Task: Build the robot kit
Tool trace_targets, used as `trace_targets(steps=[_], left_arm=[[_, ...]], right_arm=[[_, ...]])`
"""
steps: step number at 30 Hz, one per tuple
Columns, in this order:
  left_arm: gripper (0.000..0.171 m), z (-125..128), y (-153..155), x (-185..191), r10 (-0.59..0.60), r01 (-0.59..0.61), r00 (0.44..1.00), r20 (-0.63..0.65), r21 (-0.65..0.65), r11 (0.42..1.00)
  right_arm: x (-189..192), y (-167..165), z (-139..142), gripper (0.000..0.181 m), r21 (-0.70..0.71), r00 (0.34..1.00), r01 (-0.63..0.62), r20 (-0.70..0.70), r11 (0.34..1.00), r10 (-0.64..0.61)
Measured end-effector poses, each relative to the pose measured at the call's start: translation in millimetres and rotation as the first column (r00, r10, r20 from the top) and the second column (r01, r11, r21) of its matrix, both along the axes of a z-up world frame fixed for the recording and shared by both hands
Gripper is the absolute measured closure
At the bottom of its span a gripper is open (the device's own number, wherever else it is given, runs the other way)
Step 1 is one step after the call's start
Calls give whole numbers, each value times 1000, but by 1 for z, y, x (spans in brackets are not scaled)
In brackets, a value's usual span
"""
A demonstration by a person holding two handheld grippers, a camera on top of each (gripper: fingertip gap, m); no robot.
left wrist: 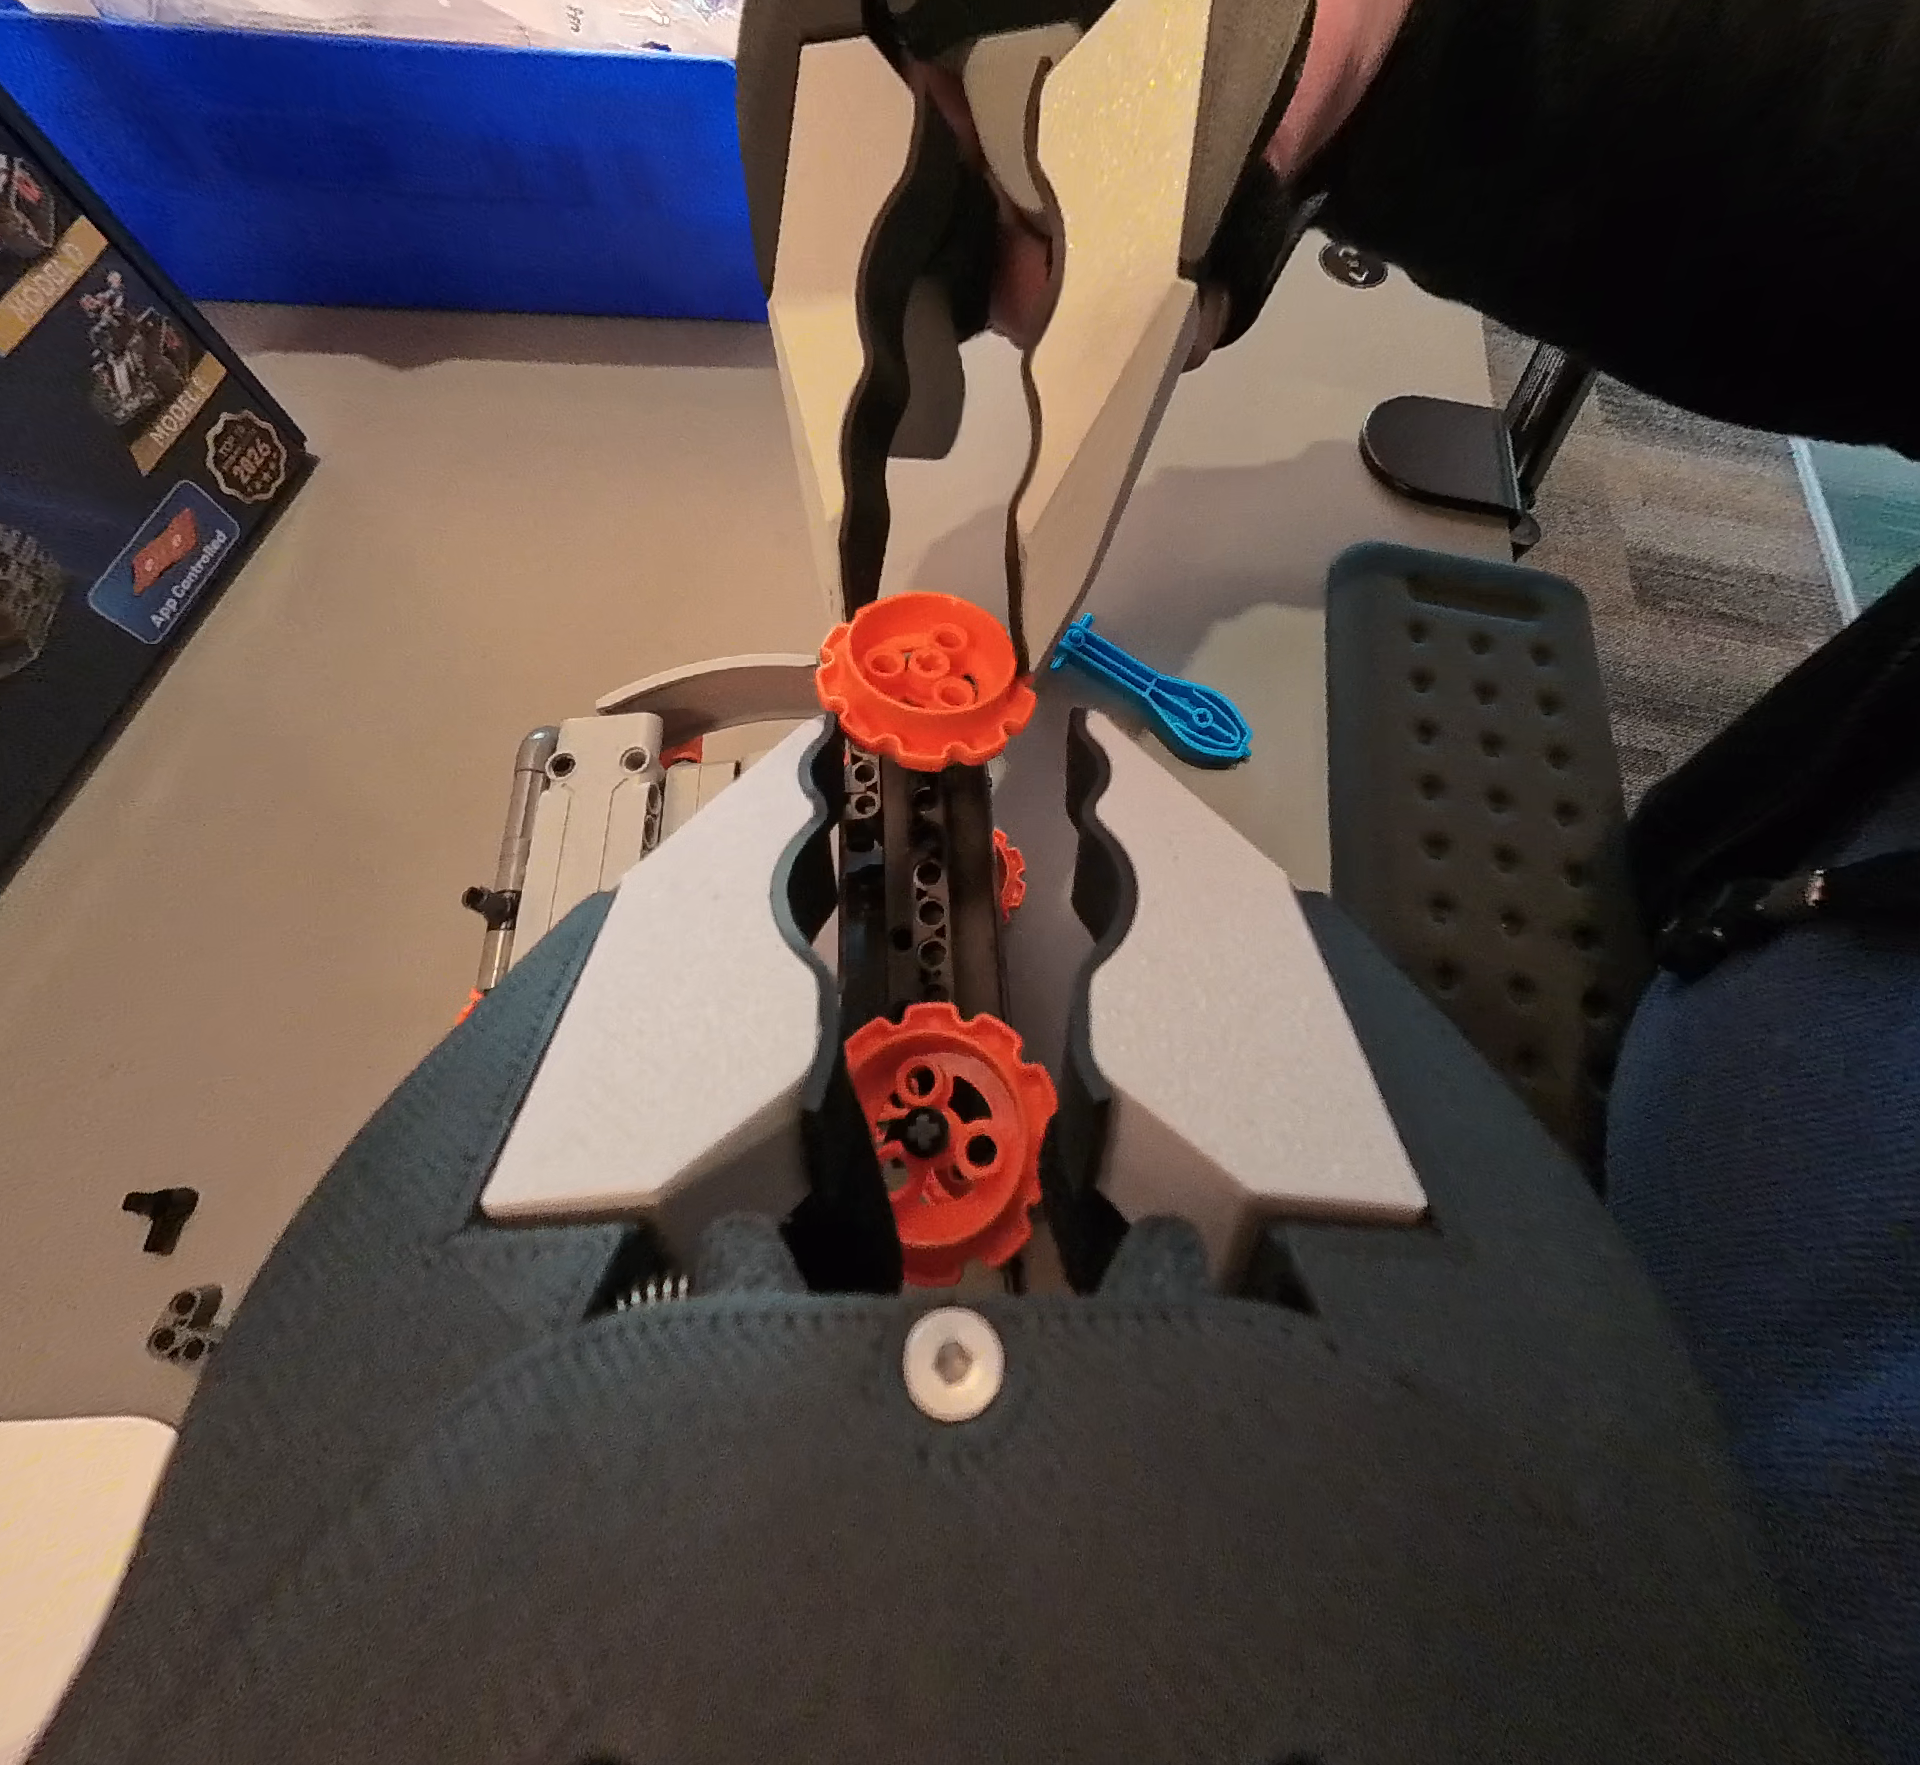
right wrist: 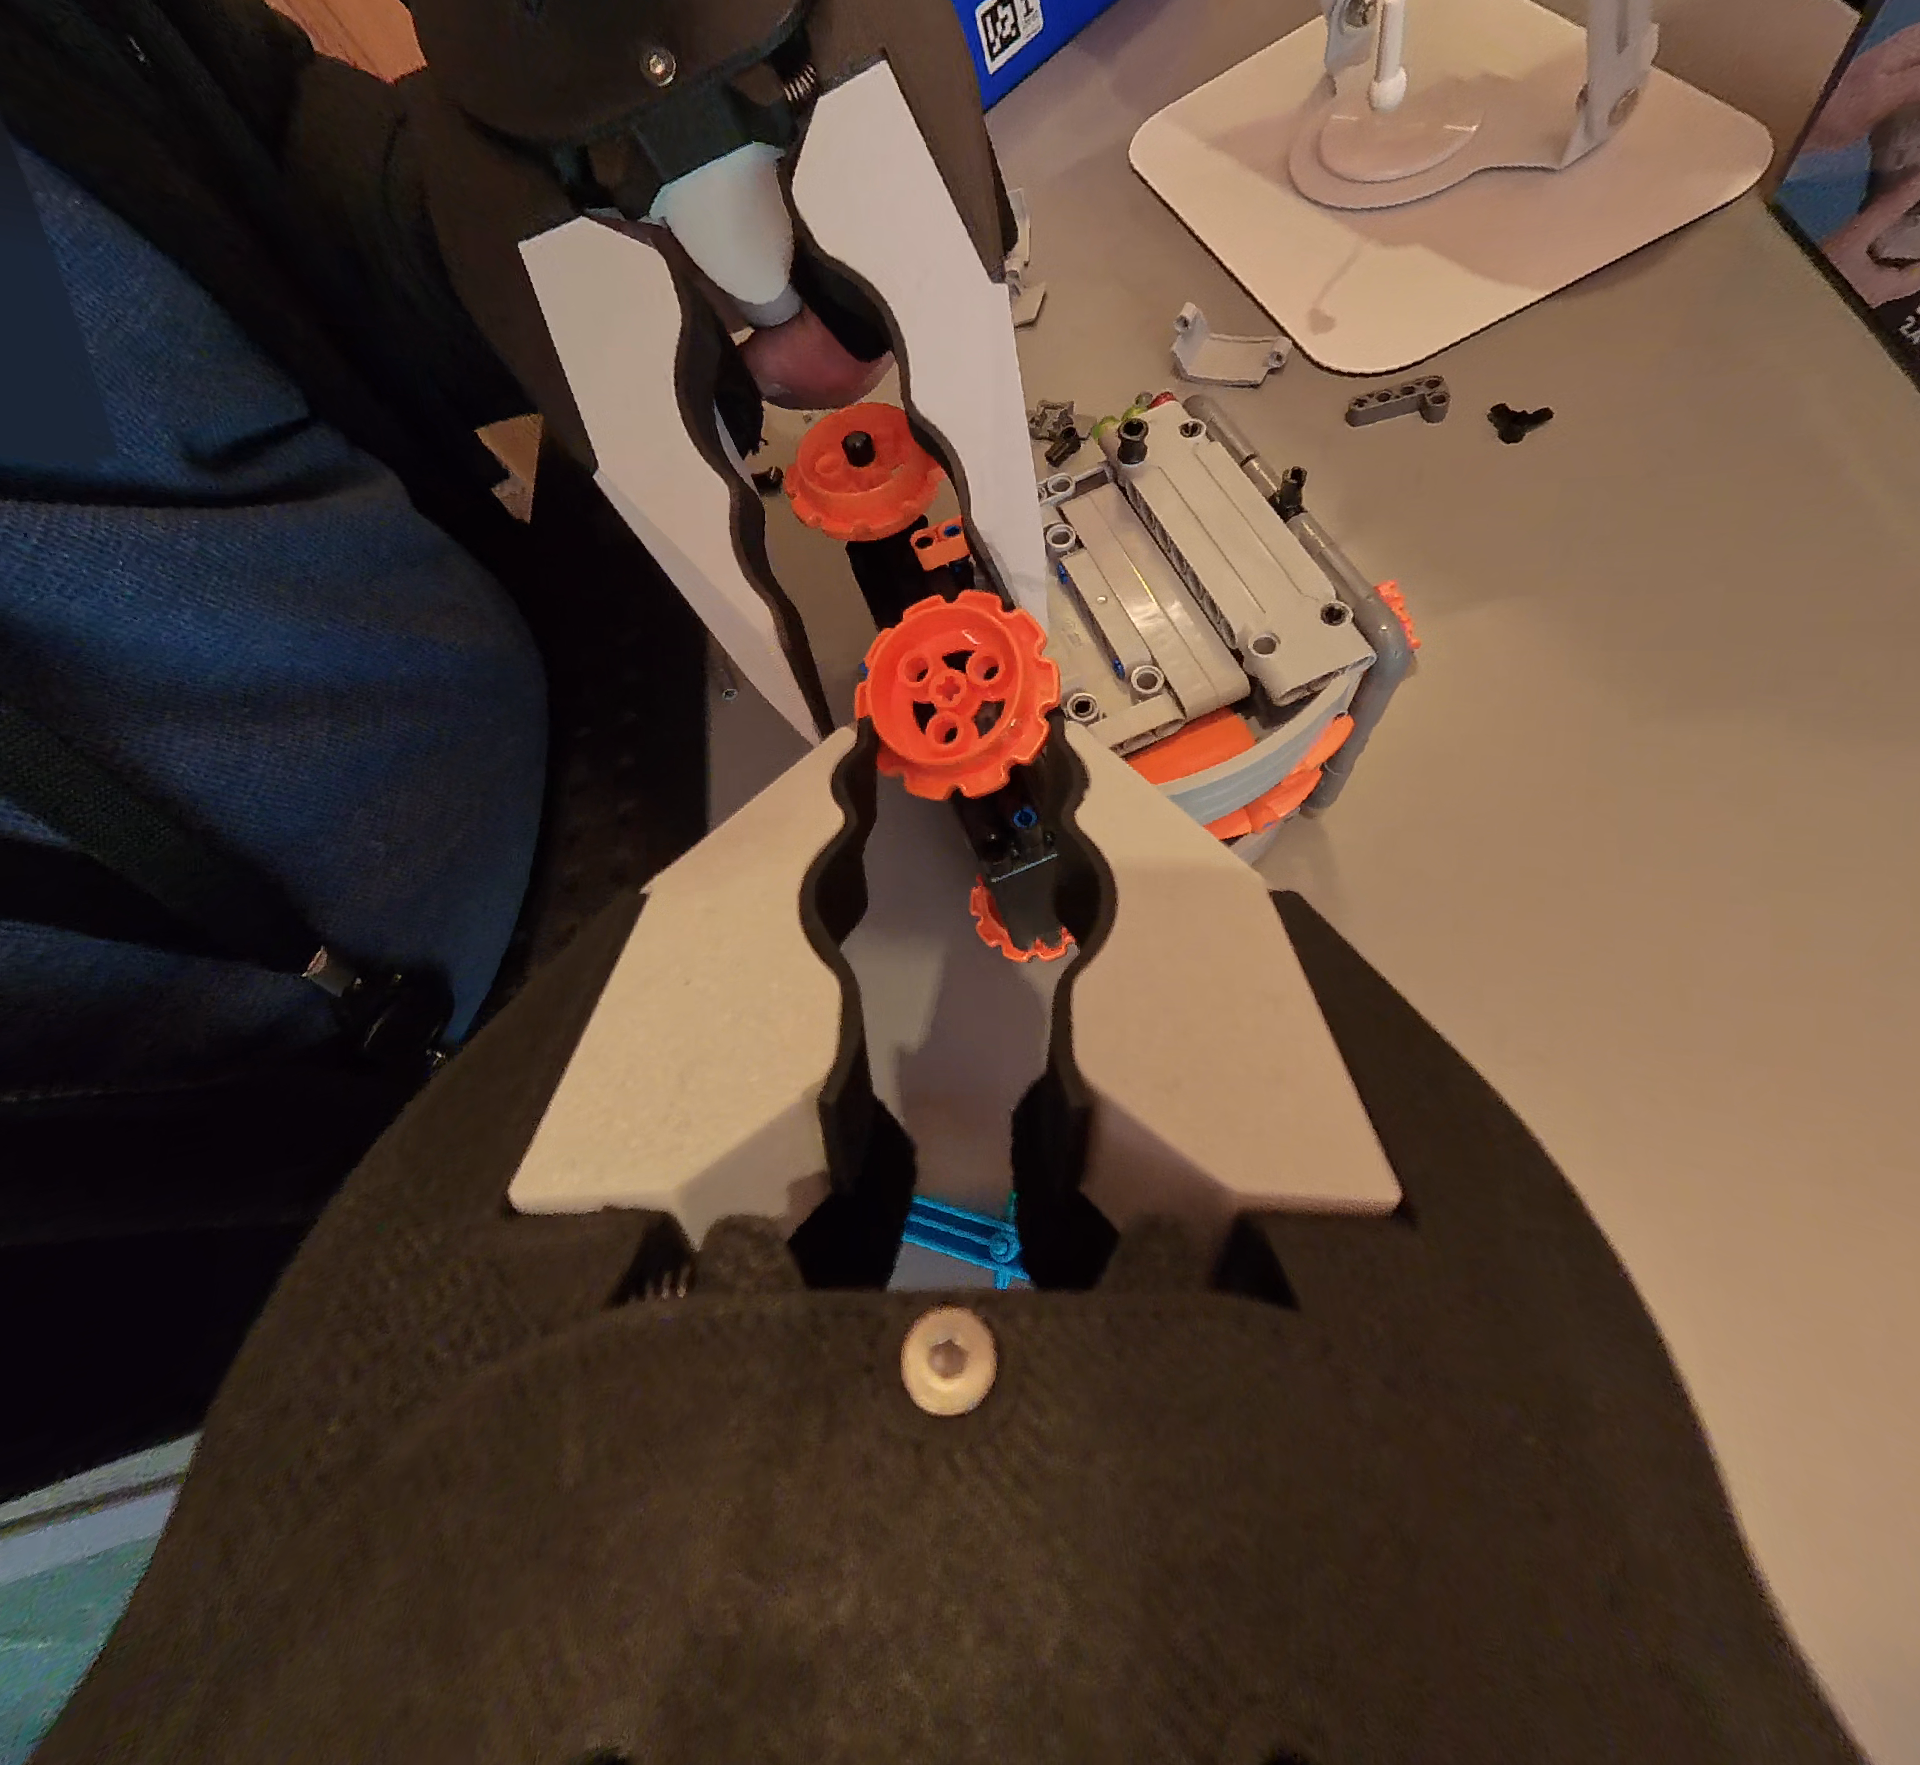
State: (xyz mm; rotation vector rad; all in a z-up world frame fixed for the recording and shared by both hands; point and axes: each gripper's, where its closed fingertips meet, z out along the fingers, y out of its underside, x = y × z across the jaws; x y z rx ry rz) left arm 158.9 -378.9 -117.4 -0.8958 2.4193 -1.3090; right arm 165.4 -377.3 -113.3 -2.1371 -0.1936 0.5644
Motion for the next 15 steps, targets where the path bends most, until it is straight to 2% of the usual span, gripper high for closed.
trace_targets(steps=[5,15], left_arm=[[138,-1,2,3,19,-19,1000,8,15,1000],[141,-10,3,5,43,-43,999,4,66,997]], right_arm=[[1,-1,2,151,-12,1000,-22,11,1000,22],[4,0,2,151,-46,997,-79,-6,996,79]])
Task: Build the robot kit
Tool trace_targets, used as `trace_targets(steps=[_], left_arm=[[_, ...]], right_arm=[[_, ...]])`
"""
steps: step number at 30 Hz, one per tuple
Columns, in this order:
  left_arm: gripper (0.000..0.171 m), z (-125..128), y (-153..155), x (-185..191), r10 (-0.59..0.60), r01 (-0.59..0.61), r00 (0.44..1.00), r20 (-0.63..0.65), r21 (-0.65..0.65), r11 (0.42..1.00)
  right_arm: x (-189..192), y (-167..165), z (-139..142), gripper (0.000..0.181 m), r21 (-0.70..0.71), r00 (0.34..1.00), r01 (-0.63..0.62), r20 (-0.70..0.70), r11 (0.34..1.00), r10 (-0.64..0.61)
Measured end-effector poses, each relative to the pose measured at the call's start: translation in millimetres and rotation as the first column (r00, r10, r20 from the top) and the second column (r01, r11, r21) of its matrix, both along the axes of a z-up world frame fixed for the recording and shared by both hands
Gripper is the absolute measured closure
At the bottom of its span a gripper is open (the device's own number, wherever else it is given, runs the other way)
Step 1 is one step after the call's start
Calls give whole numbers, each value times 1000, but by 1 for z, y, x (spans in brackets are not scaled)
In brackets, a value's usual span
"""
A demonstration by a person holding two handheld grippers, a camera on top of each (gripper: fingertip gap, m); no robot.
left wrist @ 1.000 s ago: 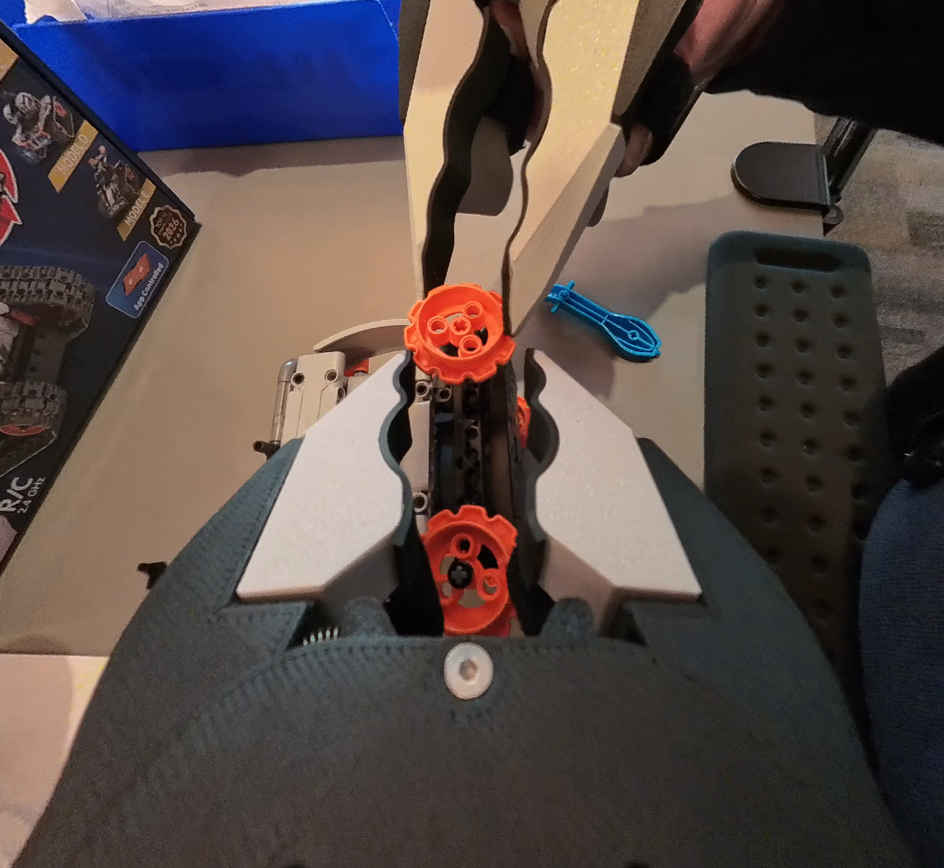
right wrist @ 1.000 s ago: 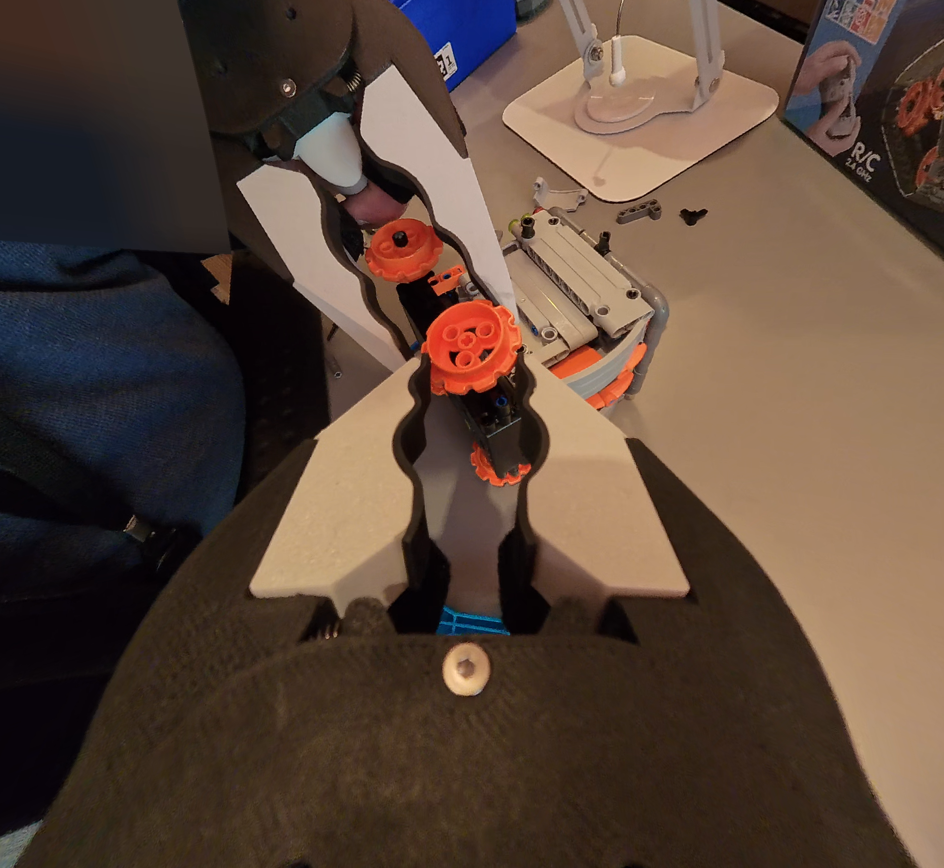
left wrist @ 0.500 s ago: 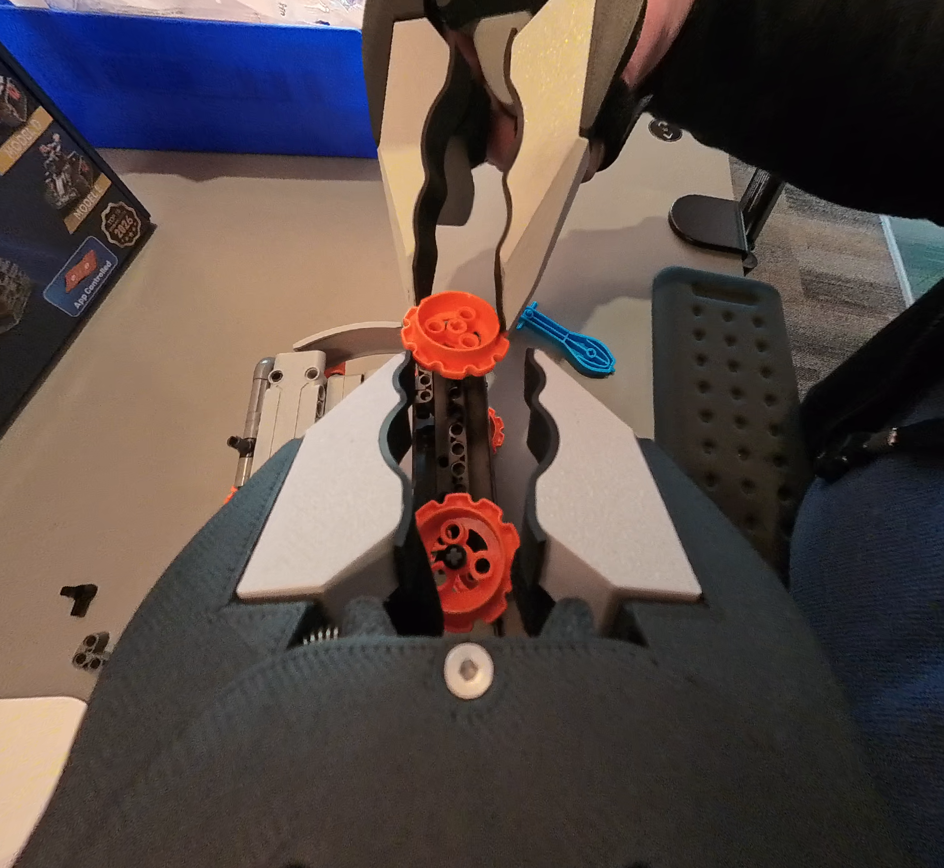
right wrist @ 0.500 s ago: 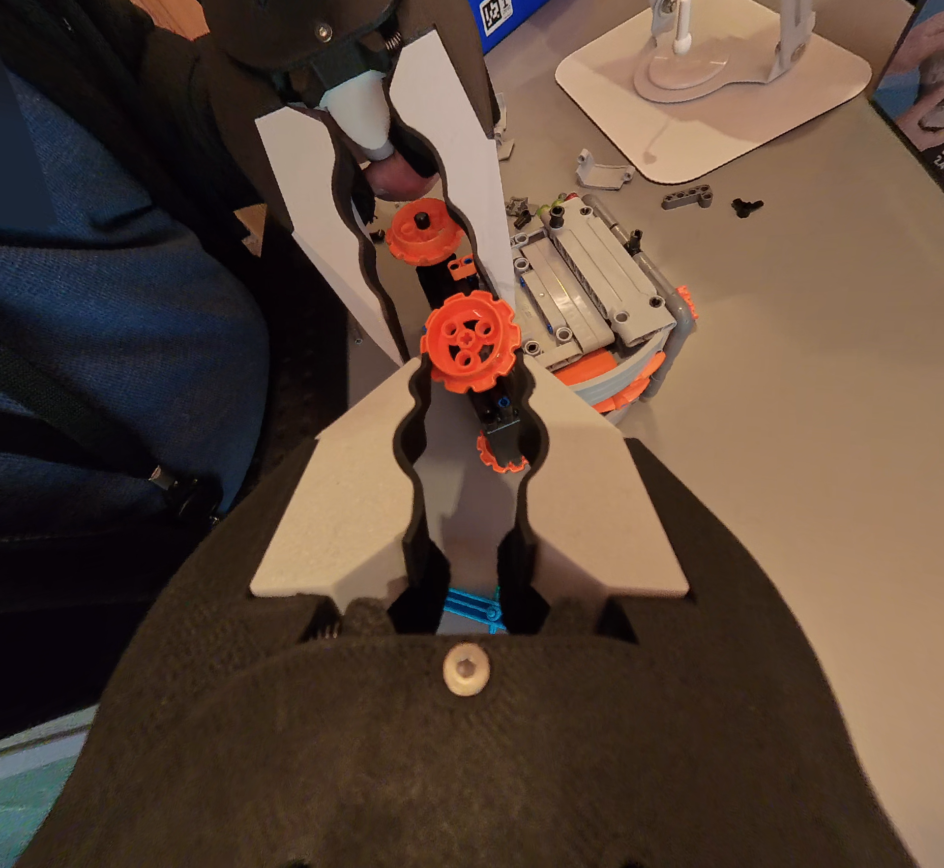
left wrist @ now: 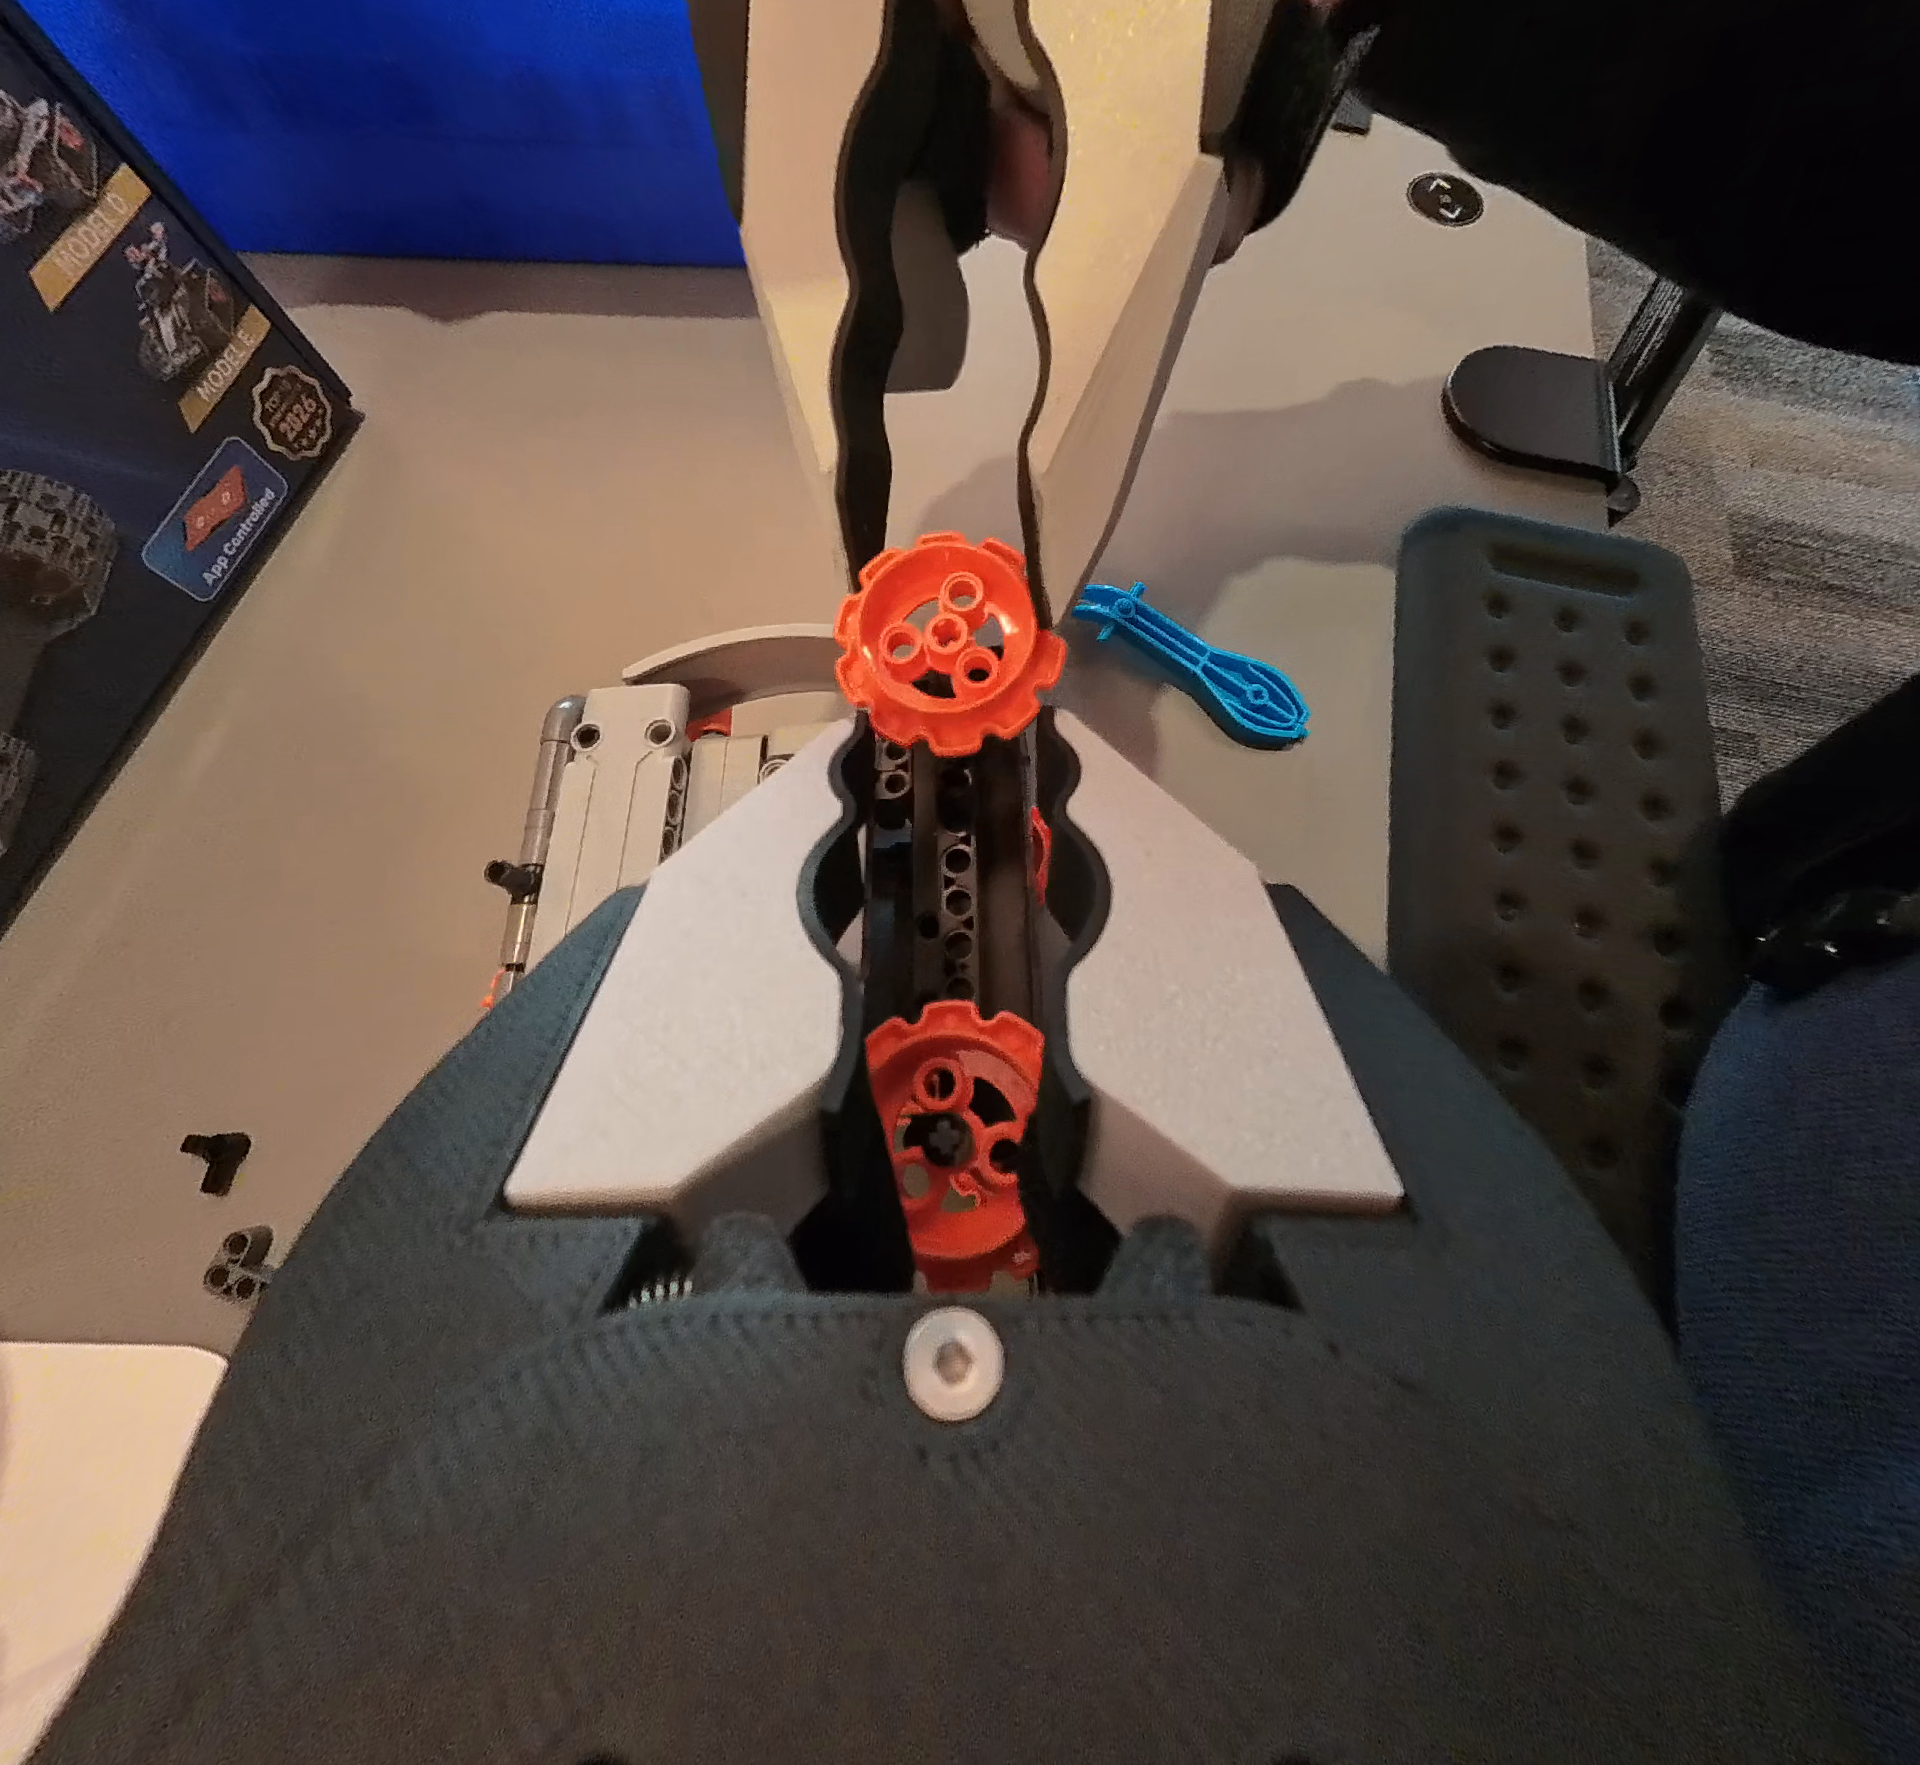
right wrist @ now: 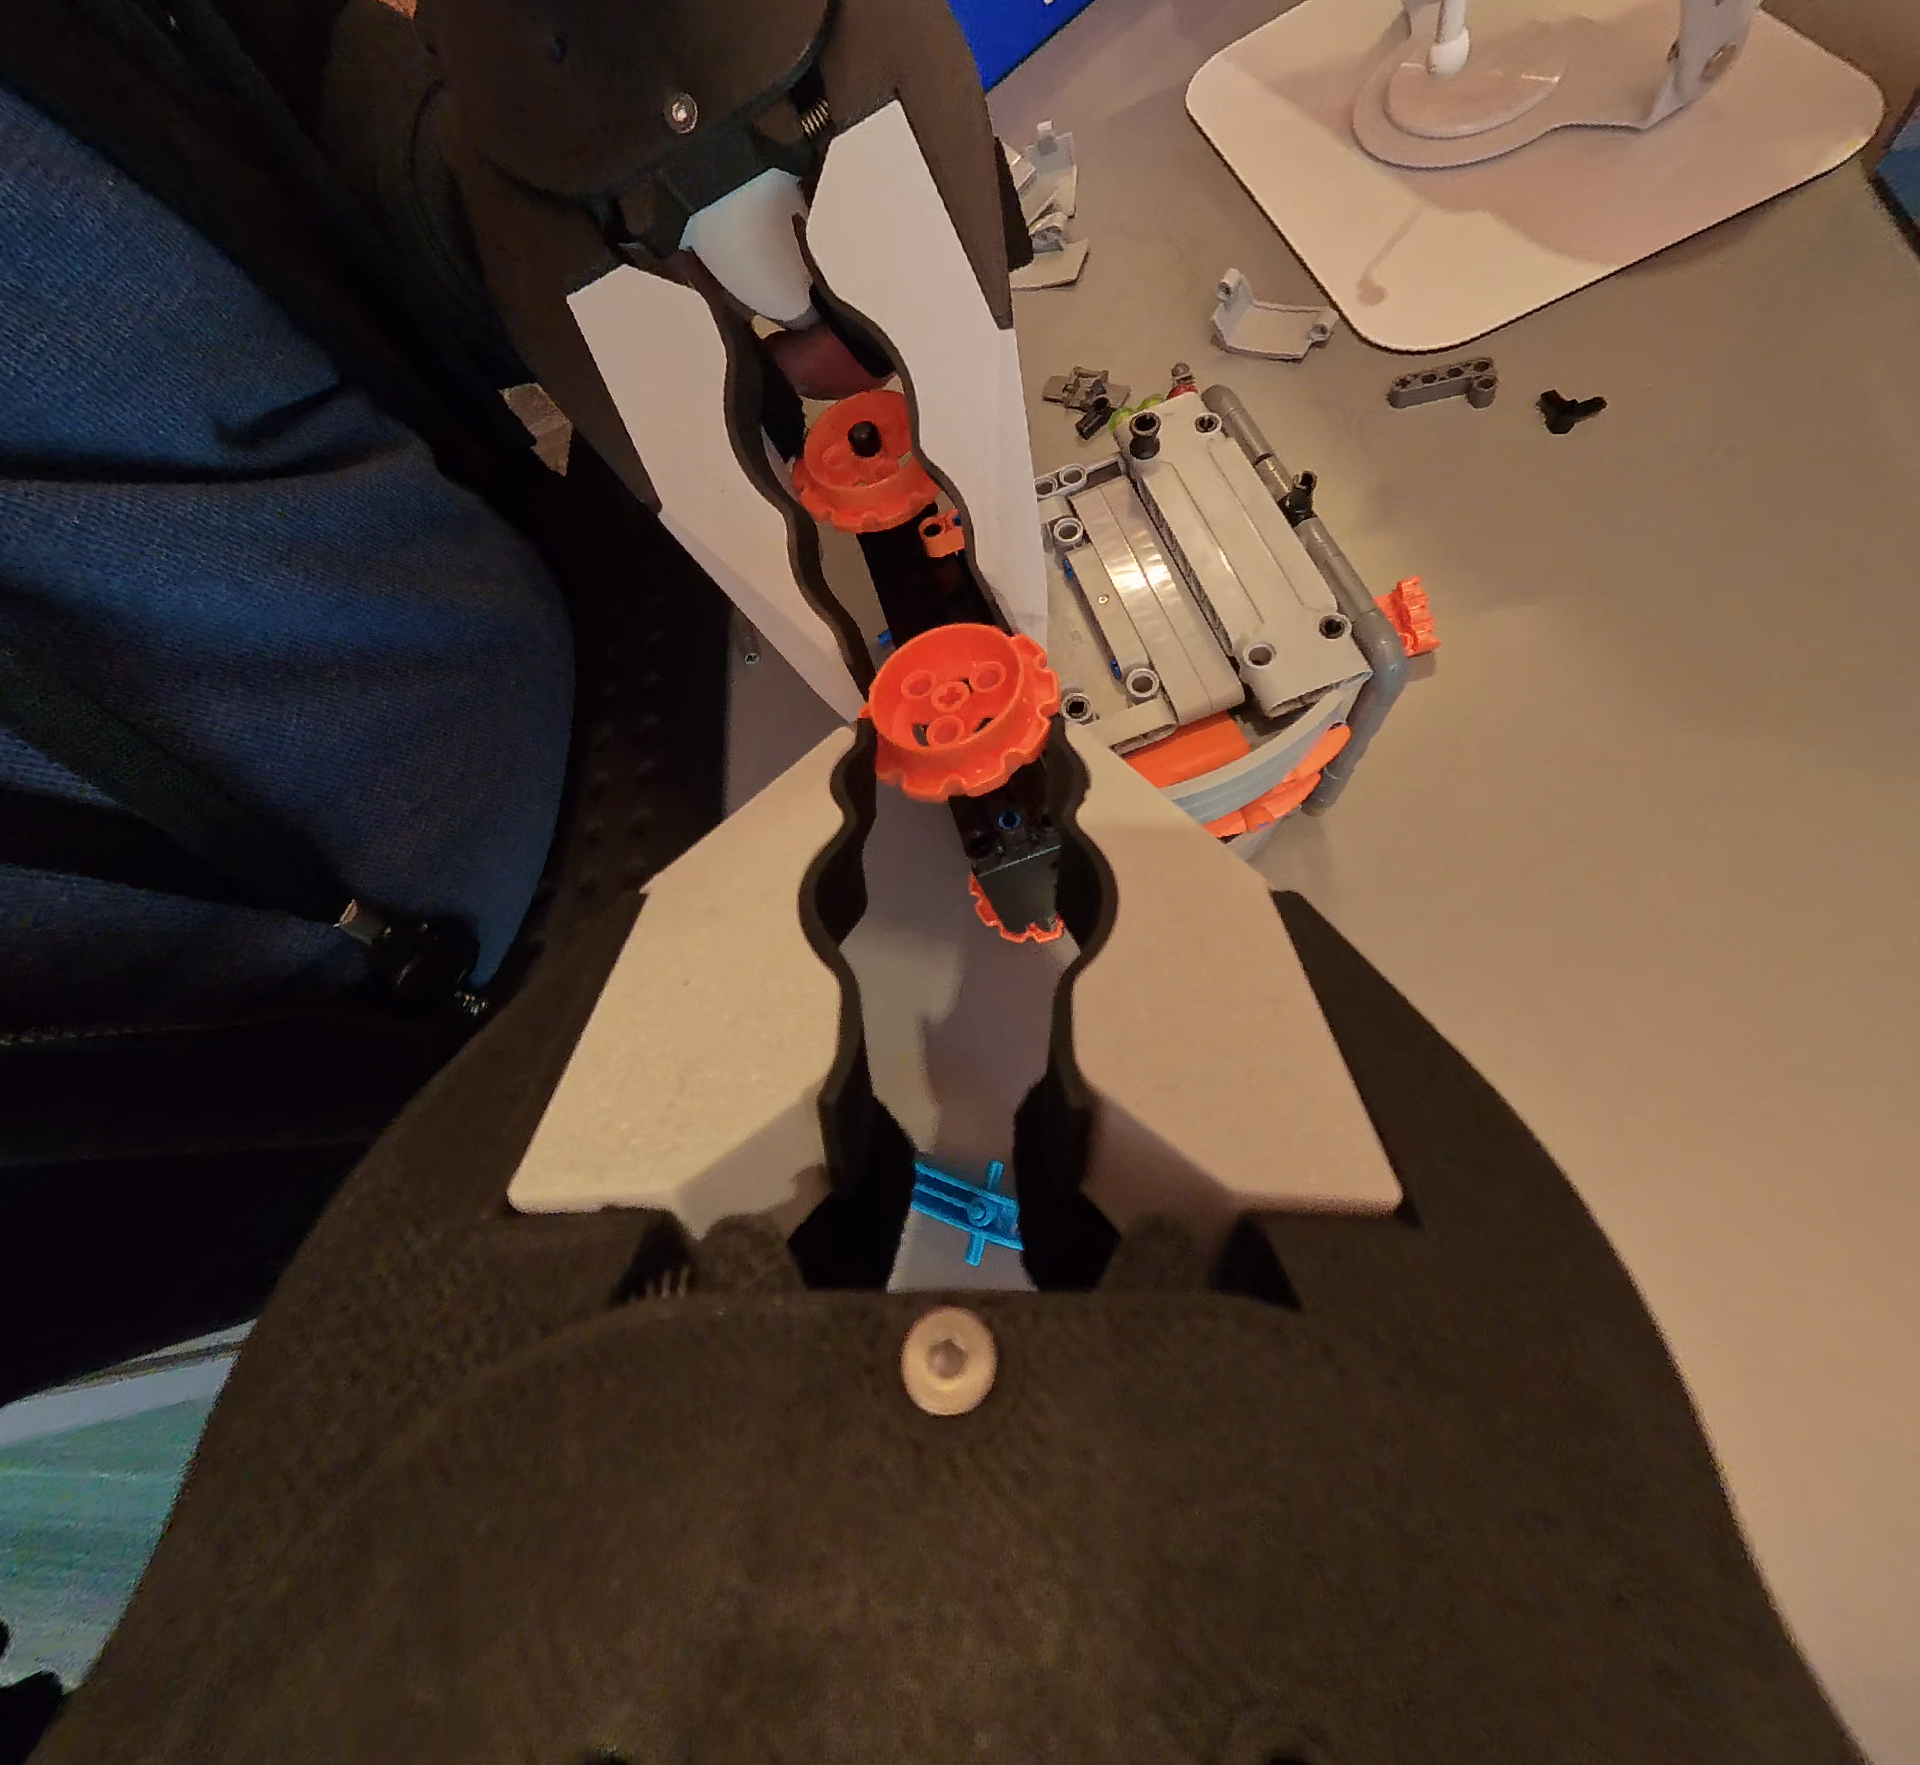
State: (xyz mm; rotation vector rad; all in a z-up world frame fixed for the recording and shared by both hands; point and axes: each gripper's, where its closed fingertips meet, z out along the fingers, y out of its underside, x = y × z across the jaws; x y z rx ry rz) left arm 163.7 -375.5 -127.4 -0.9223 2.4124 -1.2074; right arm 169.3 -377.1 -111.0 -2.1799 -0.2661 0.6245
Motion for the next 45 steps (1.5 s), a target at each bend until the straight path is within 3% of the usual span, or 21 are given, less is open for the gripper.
trace_targets(steps=[31,45], left_arm=[[139,1,1,2,34,-40,996,79,72,997],[132,9,0,2,40,-40,997,71,5,999]], right_arm=[[1,1,-2,151,-17,993,-111,-35,994,110],[1,1,-3,151,-2,991,-130,-39,992,130]])
